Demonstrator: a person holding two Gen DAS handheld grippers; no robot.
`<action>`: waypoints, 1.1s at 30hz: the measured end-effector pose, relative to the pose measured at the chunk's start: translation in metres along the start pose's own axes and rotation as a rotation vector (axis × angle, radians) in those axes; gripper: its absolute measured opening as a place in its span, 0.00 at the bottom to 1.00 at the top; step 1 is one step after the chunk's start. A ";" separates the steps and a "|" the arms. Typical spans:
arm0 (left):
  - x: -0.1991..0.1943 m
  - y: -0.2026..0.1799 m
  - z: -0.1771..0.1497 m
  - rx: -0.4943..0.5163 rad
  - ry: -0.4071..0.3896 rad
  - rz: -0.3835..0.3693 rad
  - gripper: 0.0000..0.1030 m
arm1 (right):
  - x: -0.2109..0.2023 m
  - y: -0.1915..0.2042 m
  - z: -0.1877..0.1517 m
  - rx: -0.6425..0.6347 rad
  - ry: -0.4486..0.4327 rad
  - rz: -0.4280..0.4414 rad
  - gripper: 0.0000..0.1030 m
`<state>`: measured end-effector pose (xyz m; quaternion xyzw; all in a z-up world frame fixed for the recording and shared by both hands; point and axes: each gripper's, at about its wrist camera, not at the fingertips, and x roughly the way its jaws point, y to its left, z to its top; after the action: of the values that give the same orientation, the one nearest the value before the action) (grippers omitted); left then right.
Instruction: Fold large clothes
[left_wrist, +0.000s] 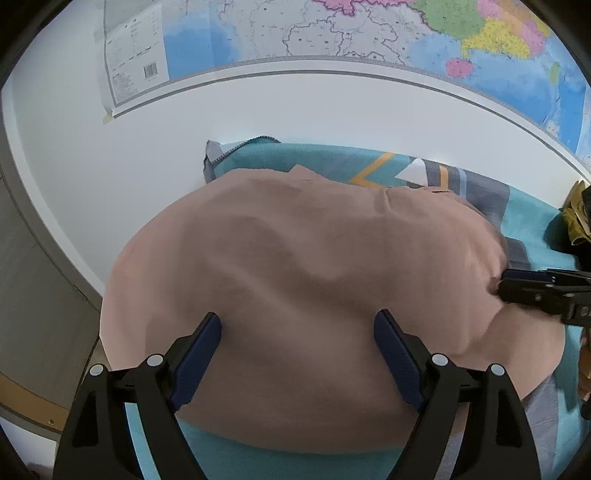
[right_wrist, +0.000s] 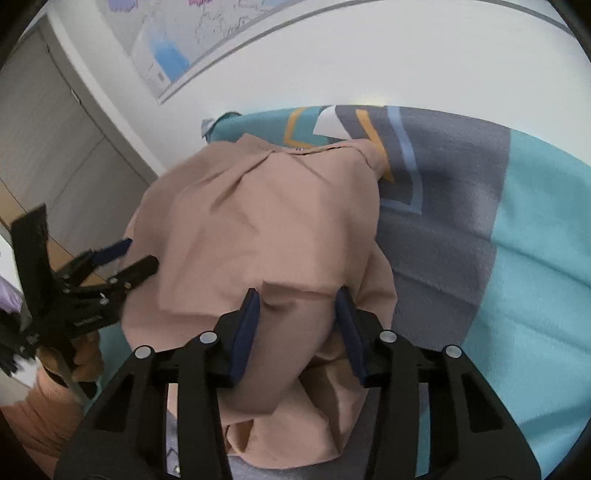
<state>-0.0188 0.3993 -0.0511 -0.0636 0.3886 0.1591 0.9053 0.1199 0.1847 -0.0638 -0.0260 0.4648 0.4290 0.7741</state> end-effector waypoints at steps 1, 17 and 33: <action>0.000 -0.001 -0.001 0.001 -0.001 0.007 0.81 | -0.006 0.004 -0.001 -0.010 -0.014 -0.008 0.42; -0.019 -0.013 -0.026 0.006 0.002 0.010 0.93 | -0.039 0.052 -0.050 -0.167 -0.091 -0.041 0.68; -0.095 -0.045 -0.063 -0.029 -0.132 0.130 0.93 | -0.079 0.107 -0.096 -0.278 -0.217 -0.113 0.94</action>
<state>-0.1084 0.3187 -0.0260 -0.0406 0.3291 0.2269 0.9157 -0.0366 0.1595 -0.0209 -0.1121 0.3126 0.4452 0.8316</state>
